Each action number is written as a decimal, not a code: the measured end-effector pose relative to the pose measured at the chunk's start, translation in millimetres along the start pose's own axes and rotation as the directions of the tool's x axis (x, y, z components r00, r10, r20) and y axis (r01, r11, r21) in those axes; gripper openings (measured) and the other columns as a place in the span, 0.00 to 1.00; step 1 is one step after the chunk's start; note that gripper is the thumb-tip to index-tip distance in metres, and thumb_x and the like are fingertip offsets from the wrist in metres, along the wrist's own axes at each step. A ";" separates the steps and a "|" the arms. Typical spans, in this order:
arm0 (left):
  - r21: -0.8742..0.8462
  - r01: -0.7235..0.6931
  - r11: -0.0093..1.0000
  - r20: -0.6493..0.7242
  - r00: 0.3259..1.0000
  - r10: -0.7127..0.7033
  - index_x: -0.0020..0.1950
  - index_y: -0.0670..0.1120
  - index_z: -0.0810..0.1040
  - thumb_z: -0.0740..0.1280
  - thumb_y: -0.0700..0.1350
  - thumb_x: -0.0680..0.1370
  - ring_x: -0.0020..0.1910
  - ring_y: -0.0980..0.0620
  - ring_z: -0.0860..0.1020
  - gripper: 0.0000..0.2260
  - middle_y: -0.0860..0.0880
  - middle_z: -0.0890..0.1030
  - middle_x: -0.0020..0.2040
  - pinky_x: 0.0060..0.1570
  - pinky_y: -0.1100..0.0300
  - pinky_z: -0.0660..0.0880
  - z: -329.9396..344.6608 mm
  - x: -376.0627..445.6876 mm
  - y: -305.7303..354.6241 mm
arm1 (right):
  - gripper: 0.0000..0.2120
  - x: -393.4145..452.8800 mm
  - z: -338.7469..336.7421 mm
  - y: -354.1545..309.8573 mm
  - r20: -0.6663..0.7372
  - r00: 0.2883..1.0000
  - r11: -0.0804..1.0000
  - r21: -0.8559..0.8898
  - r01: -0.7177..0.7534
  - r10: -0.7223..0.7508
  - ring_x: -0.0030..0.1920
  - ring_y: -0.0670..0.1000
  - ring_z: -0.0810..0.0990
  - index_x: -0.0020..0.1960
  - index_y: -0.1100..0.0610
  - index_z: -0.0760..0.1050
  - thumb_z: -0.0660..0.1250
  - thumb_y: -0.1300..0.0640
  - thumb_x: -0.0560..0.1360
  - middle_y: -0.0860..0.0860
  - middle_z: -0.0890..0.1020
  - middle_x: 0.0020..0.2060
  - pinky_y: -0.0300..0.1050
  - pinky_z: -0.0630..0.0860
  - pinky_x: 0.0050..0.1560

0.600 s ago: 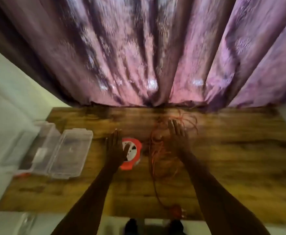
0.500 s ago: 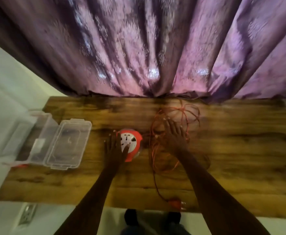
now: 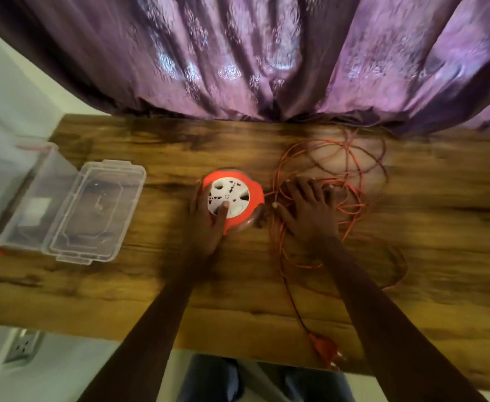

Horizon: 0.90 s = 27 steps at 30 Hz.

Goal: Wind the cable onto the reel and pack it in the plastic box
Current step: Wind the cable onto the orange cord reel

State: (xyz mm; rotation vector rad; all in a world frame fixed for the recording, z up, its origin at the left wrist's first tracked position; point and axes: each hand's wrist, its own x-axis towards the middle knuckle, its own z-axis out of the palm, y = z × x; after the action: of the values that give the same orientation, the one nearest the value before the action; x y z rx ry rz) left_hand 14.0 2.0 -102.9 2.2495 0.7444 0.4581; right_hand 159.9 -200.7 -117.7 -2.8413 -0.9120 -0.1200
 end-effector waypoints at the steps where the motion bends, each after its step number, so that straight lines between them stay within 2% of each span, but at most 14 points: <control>1: -0.024 -0.044 0.999 -0.043 0.998 0.043 0.74 0.43 0.68 0.64 0.53 0.80 0.73 0.46 0.66 0.25 0.42 0.68 0.75 0.74 0.58 0.60 4.7 10.7 -1.4 | 0.35 5.8 1.9 3.0 -0.021 0.999 1.000 0.013 -0.025 0.025 0.73 0.58 0.66 0.75 0.48 0.66 0.51 0.29 0.76 0.52 0.70 0.74 0.65 0.58 0.72; 3: -0.064 -0.141 0.988 -0.117 0.984 0.133 0.68 0.41 0.75 0.66 0.49 0.79 0.68 0.45 0.72 0.20 0.41 0.75 0.68 0.72 0.54 0.65 15.6 35.7 -4.4 | 0.36 18.3 6.1 9.0 -0.086 0.993 0.996 0.043 -0.076 0.080 0.71 0.58 0.68 0.74 0.51 0.67 0.53 0.29 0.75 0.53 0.72 0.72 0.64 0.61 0.70; 6: -0.181 -0.166 0.969 -0.085 0.985 0.153 0.60 0.42 0.80 0.66 0.48 0.77 0.61 0.48 0.77 0.15 0.45 0.79 0.61 0.65 0.49 0.72 23.6 73.0 -1.4 | 0.32 33.4 8.7 14.6 -0.217 0.964 0.988 0.047 -0.150 0.157 0.62 0.60 0.75 0.67 0.53 0.72 0.56 0.31 0.74 0.56 0.77 0.63 0.61 0.66 0.62; 9: -0.255 -0.160 0.954 -0.047 0.987 0.153 0.57 0.46 0.82 0.69 0.46 0.76 0.56 0.51 0.79 0.11 0.51 0.80 0.56 0.62 0.49 0.74 31.1 94.1 2.4 | 0.25 40.2 9.5 14.5 -0.365 0.917 0.982 -0.031 -0.185 0.161 0.53 0.61 0.78 0.57 0.53 0.78 0.60 0.34 0.75 0.57 0.80 0.53 0.56 0.67 0.54; 11: -0.279 -0.233 0.932 -0.073 0.972 0.221 0.57 0.48 0.81 0.69 0.47 0.76 0.56 0.52 0.79 0.11 0.52 0.80 0.56 0.62 0.49 0.75 38.9 95.8 -2.8 | 0.24 42.3 13.8 14.1 -0.384 0.909 0.976 -0.076 -0.205 0.161 0.51 0.60 0.78 0.53 0.51 0.79 0.57 0.33 0.76 0.55 0.80 0.51 0.55 0.68 0.52; 14: -0.361 -0.209 0.909 -0.127 0.976 0.174 0.60 0.56 0.79 0.69 0.52 0.74 0.58 0.53 0.79 0.15 0.52 0.80 0.60 0.62 0.51 0.76 45.9 100.2 -12.6 | 0.25 47.4 16.3 14.3 -0.381 0.907 0.978 -0.027 -0.206 0.181 0.55 0.60 0.78 0.53 0.47 0.80 0.54 0.31 0.76 0.52 0.79 0.55 0.57 0.68 0.55; 16: -0.390 -0.170 0.905 -0.123 0.984 0.131 0.62 0.56 0.78 0.69 0.53 0.72 0.59 0.53 0.79 0.18 0.53 0.80 0.61 0.63 0.50 0.76 48.1 103.2 -16.8 | 0.26 45.8 16.8 11.4 -0.376 0.912 0.984 -0.006 -0.178 0.163 0.59 0.59 0.76 0.55 0.45 0.80 0.51 0.30 0.76 0.50 0.79 0.59 0.59 0.66 0.60; 19: -0.437 -0.145 0.888 -0.103 0.989 0.110 0.60 0.54 0.78 0.69 0.52 0.72 0.58 0.51 0.80 0.17 0.51 0.82 0.59 0.62 0.46 0.77 50.1 107.3 -18.3 | 0.26 41.3 16.4 0.0 -0.312 0.942 0.991 0.004 -0.132 0.127 0.66 0.57 0.73 0.59 0.42 0.78 0.47 0.32 0.78 0.47 0.79 0.61 0.68 0.50 0.69; 21: -0.371 -0.135 0.919 -0.134 0.987 0.091 0.65 0.50 0.77 0.69 0.51 0.74 0.60 0.47 0.80 0.20 0.46 0.81 0.62 0.64 0.47 0.75 49.4 105.4 -20.2 | 0.26 36.5 18.2 -6.9 -0.259 0.960 0.995 0.035 -0.096 0.102 0.67 0.57 0.72 0.60 0.41 0.77 0.45 0.32 0.79 0.47 0.79 0.62 0.71 0.44 0.70; 24: -0.131 -0.094 0.987 -0.186 0.980 0.069 0.67 0.46 0.75 0.65 0.59 0.76 0.63 0.42 0.78 0.24 0.42 0.80 0.63 0.65 0.49 0.72 44.0 94.8 -22.3 | 0.27 31.1 17.8 -10.3 -0.212 0.973 0.994 0.078 -0.072 0.087 0.68 0.58 0.72 0.63 0.41 0.76 0.45 0.31 0.79 0.50 0.78 0.64 0.73 0.45 0.70; 27: -0.050 -0.119 0.992 -0.148 0.983 0.110 0.66 0.46 0.75 0.64 0.60 0.78 0.61 0.40 0.78 0.23 0.41 0.81 0.62 0.62 0.51 0.73 39.5 76.6 -20.3 | 0.26 23.5 12.7 -10.9 -0.184 0.981 0.995 0.092 -0.042 0.058 0.70 0.57 0.69 0.66 0.39 0.74 0.45 0.31 0.79 0.49 0.77 0.67 0.73 0.46 0.69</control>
State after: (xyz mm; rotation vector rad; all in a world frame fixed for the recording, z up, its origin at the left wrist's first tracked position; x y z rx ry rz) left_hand 85.7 41.5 -136.6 2.2293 0.6674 0.6968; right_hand 173.0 -176.4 -125.9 -2.7141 -0.7862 -0.3253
